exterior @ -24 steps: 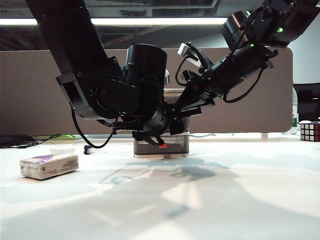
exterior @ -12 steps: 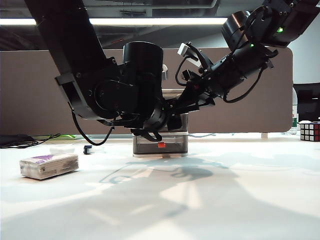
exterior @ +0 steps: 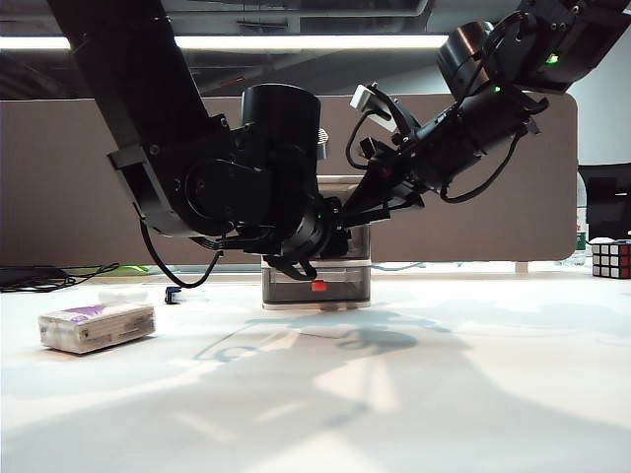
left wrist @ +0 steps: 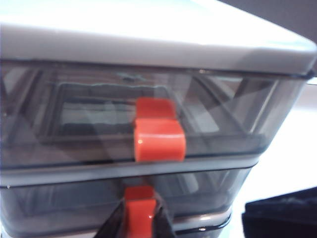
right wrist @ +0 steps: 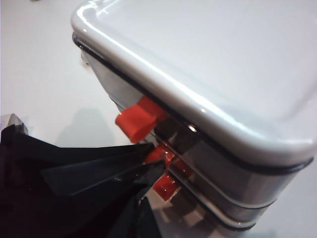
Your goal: Open the second layer of the drawer on the table, pick up a pack of napkins on the table and put it in, and finally close the drawer.
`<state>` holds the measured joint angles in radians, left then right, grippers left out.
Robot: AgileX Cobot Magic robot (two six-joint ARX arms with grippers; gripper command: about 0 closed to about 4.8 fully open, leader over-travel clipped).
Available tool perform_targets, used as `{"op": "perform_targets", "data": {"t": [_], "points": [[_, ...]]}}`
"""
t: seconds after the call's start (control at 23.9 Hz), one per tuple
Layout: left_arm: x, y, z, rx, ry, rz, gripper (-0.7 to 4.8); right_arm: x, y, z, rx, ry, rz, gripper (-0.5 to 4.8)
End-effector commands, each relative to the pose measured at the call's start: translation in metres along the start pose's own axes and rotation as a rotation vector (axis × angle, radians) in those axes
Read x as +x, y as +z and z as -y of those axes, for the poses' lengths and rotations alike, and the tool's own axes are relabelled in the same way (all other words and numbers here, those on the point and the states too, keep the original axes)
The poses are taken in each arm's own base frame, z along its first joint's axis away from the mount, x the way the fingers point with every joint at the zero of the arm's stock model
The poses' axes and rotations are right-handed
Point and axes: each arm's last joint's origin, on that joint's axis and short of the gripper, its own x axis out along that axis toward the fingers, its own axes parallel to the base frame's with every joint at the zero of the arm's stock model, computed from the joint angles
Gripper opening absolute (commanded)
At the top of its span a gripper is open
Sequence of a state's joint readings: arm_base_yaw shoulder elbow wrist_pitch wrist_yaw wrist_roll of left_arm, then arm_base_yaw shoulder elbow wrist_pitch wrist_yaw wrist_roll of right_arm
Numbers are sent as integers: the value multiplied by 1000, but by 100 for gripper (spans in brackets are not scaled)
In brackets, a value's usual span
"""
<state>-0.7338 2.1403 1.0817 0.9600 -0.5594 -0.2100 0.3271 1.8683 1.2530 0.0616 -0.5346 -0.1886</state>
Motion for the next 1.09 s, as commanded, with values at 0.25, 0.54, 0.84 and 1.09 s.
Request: {"op": "perform_targets", "data": {"t": [0.25,0.54,0.84,1.09], "points": [[1,2,0,-6,1,9,-6,-3,5,-1,-16,6,22,-5],[-1,2,2,-6,-18,7,44,-3,5,-1,-16,7,22,-5],[-2,1,5,-9,-22,0,192,-3,5,-1,-17,6,22,-5],[5,4,-5,-16,-13,9,192,-3,5,-1,-35,5,23,-5]]}}
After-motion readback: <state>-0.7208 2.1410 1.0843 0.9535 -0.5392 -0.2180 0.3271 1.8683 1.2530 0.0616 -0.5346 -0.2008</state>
